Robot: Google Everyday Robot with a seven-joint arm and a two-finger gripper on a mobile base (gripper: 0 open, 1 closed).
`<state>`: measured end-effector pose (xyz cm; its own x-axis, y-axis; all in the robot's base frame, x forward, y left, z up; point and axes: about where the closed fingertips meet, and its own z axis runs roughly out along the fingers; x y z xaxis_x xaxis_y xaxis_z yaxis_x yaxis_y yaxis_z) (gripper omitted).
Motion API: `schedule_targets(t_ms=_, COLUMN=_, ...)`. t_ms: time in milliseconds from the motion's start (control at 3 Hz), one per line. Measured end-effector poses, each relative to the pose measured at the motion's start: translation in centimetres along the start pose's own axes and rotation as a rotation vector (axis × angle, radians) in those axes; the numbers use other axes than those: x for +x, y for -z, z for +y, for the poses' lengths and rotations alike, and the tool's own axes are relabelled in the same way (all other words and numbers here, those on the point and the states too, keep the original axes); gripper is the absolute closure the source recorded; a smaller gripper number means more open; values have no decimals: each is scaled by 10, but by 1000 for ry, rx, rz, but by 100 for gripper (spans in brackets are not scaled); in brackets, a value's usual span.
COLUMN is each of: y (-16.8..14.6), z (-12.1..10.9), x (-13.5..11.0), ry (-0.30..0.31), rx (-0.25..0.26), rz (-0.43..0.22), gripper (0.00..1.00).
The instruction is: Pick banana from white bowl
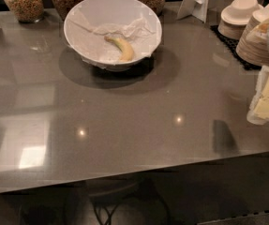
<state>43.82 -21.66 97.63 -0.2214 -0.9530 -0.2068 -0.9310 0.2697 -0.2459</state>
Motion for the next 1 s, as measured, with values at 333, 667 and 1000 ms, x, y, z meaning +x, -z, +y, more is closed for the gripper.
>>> schedule_targets(t_ms=333, y=0, z=0, x=0, ry=0, rx=0, rz=-1, gripper=0)
schedule_targets(t_ms=667, y=-1, z=-5, x=-8, ry=-4, rx=18, rz=-35, gripper=0)
schedule_targets(t_ms=1000, y=-9, z=-17, x=-31, ry=-6, rx=39, rz=-128, gripper=0)
